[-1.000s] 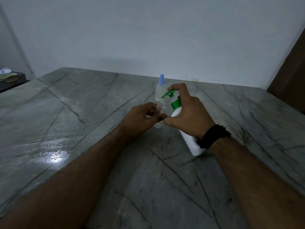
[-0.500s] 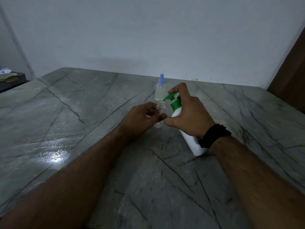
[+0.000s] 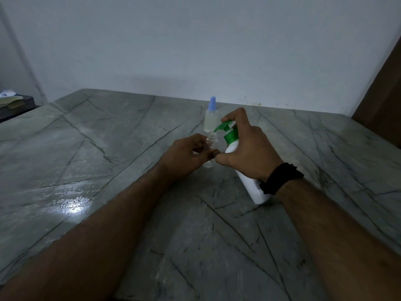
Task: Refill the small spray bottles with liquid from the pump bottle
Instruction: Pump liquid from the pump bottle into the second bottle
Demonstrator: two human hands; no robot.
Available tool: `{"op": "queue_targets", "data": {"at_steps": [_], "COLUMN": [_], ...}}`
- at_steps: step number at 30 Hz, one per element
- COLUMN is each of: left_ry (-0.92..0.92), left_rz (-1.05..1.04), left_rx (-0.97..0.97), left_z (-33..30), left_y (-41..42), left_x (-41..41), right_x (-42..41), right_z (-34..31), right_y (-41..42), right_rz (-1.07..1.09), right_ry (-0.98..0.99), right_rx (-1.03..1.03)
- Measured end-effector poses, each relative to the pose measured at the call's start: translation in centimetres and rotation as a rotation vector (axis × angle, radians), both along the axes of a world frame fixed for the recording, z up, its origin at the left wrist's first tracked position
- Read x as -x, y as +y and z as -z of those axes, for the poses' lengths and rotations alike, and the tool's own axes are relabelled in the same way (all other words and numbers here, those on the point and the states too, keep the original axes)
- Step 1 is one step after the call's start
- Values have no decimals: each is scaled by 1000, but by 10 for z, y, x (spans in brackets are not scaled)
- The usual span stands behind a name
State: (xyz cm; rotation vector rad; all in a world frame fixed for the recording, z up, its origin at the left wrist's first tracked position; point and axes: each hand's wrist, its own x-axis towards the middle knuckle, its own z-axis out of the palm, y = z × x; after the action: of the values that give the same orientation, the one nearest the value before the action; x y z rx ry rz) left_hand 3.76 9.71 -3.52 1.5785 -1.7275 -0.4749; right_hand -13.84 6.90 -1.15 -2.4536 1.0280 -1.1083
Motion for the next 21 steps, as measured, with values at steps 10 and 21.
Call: {"op": "queue_targets", "data": {"at_steps": [10,21], "left_ry": [14,-1], "left_rz": [18,4], "left_rx": [9,6], "left_z": [-5,-5], "left_y": [6,6], "left_x": [2,2], "right_x": [1,1], "right_z": [-2,-2], "right_y": [0,2], "right_rz": [3,-20], "right_ry": [-7,7], "right_rx": [-17,-35]}}
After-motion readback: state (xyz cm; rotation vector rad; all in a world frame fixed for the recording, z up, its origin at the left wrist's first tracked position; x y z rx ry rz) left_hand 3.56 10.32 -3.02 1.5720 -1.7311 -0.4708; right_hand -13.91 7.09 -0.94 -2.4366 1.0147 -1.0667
